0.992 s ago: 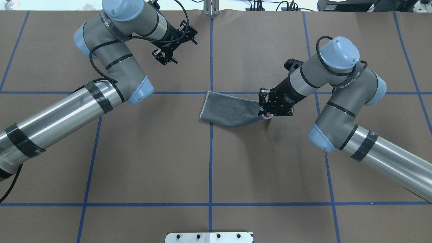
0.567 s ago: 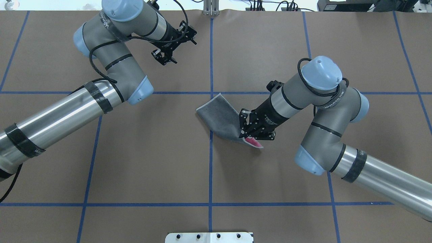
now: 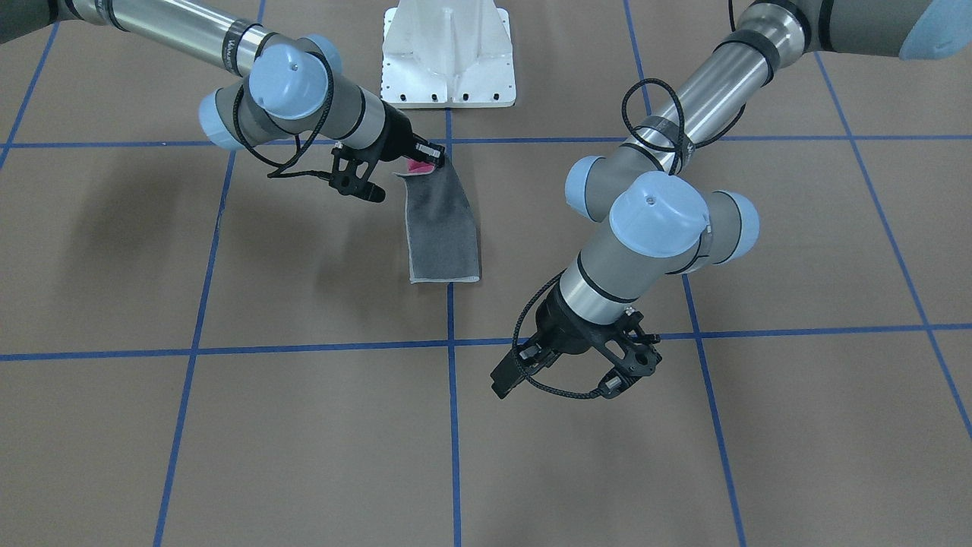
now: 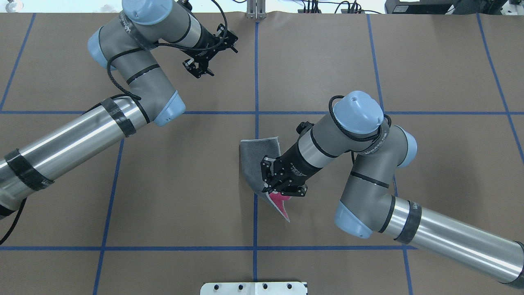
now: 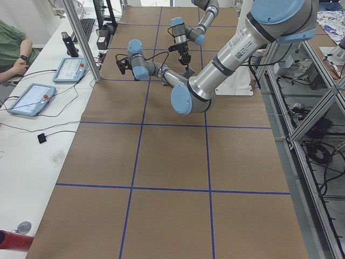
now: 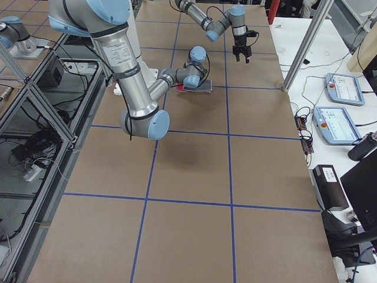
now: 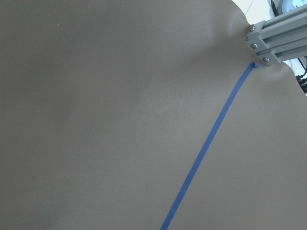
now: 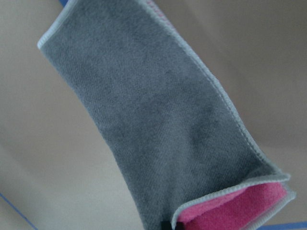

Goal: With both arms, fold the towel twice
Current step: 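Lift the strip end with the right gripper and fold it toward the other end, then release the folded end and raise the right arm away while the left gripper approaches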

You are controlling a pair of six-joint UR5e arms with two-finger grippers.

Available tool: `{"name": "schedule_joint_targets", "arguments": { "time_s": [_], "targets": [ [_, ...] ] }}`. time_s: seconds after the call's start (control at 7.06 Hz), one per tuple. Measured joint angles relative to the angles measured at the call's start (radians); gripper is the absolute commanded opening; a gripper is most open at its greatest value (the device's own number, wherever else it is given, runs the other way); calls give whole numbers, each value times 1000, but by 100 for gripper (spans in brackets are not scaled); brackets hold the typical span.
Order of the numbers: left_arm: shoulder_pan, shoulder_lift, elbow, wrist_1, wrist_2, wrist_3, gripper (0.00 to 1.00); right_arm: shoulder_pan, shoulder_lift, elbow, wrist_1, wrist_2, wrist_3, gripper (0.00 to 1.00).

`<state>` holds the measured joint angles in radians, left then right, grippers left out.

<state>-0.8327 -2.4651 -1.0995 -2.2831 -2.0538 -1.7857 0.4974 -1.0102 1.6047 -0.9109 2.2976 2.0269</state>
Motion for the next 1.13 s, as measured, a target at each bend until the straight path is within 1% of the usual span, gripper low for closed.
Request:
{"name": "schedule_joint_targets", "arguments": {
  "time_s": [0.28, 0.43, 0.71, 0.85, 1.13],
  "targets": [
    [-2, 0, -1, -1, -1, 0, 99, -10, 11, 1, 2, -25, 7, 100],
    [-1, 1, -2, -1, -2, 0, 99, 7, 12, 5, 4, -27, 4, 100],
    [0, 1, -10, -2, -10, 1, 99, 76, 10, 19, 6, -19, -4, 100],
    [-2, 2, -19, -2, -32, 2, 99, 112, 10, 22, 6, -16, -17, 100],
    [-9, 51, -87, -1, -78, 4, 99, 194, 10, 23, 3, -14, -79, 100]
  ]
}}
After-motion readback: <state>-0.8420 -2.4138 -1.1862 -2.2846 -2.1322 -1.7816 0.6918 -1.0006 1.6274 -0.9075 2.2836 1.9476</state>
